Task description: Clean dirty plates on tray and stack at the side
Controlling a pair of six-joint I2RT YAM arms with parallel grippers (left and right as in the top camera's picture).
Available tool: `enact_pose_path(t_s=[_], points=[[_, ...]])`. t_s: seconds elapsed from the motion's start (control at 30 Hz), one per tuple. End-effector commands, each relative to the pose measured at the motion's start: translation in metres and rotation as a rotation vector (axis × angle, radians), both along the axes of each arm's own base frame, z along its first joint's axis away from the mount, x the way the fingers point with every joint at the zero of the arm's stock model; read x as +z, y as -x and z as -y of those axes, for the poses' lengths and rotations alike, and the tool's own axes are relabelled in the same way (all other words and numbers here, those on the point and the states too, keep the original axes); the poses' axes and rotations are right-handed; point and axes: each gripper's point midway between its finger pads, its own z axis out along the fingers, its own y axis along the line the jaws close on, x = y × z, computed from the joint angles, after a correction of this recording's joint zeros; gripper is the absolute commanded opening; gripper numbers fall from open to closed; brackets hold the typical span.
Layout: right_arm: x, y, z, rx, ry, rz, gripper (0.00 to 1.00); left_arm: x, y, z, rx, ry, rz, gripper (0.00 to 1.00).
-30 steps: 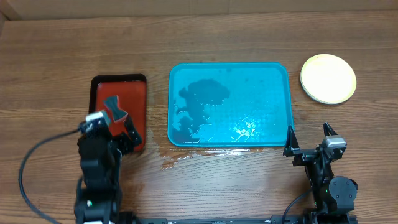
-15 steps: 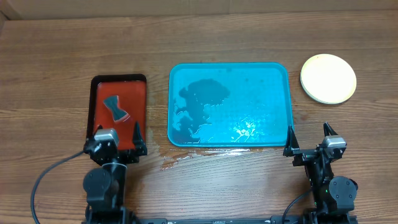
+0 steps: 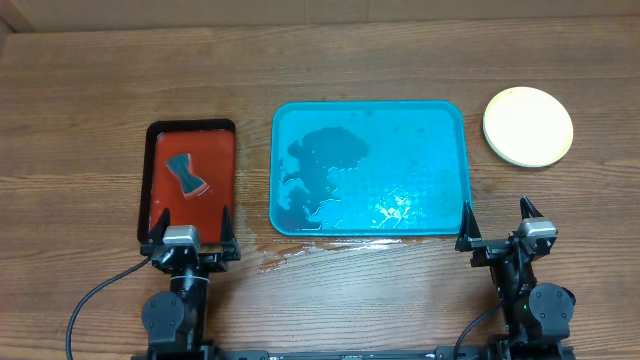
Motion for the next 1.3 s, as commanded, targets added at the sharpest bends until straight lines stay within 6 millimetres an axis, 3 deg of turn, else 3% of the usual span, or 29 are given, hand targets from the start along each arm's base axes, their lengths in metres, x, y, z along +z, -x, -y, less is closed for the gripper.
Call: enact_pose_path(t_s=[0.0,1.27], points=[[-0.001,0.0,0.0,-0.003,-0.001,0.005,1.0,-0.005,0.001,-0.005,0.03,-0.031,-0.013,1.0],[-0.001,0.0,0.0,-0.003,-0.001,0.005,1.0,-0.006,0.0,0.003,-0.001,-0.002,-0.015,1.0]])
